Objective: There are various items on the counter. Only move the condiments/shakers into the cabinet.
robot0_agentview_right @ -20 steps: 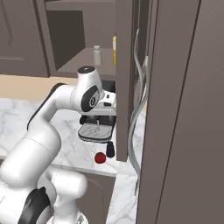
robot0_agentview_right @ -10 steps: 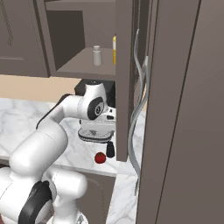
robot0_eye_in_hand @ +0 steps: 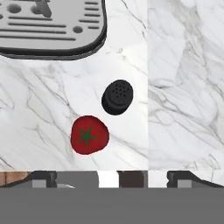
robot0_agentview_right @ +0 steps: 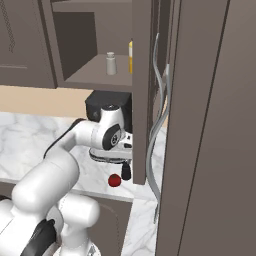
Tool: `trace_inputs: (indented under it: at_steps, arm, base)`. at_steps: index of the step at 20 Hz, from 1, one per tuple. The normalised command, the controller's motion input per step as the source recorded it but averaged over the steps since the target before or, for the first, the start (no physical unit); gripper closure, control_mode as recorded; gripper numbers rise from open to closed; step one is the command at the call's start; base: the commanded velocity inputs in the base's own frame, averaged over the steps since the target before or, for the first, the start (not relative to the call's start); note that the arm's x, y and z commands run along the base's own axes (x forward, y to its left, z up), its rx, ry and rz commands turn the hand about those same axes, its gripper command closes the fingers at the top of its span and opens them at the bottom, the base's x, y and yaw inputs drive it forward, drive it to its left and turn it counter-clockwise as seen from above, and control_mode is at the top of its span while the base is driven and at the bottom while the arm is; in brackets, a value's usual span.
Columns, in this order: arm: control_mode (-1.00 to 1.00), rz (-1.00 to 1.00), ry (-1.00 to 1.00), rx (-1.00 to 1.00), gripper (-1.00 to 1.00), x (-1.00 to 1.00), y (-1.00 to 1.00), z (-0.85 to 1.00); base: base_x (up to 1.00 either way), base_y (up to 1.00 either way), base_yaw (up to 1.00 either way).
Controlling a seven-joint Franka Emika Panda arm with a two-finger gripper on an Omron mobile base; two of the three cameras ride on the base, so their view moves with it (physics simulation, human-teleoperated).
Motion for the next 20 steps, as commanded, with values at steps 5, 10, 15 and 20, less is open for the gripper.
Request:
trace_inputs:
  at_steps: [5,10,15,20]
  arm:
    - [-1.0,0.0,-0.06,0.0,-1.0,0.08,0.0,-0.09]
    - [-1.0,0.0,-0.03,0.0,-1.0,0.14,0.0,-0.15]
    - [-1.0,0.0,-0.02,0.0,-1.0,0.07,-0.01,-0.22]
    - [-1.0,0.0,-0.02,0.0,-1.0,0.03,-0.02,-0.2]
  base:
    - [0.0,0.0,0.0]
    - [0.0,0.0,0.0]
    - [0.0,0.0,0.0]
    - [0.0,0.0,0.0]
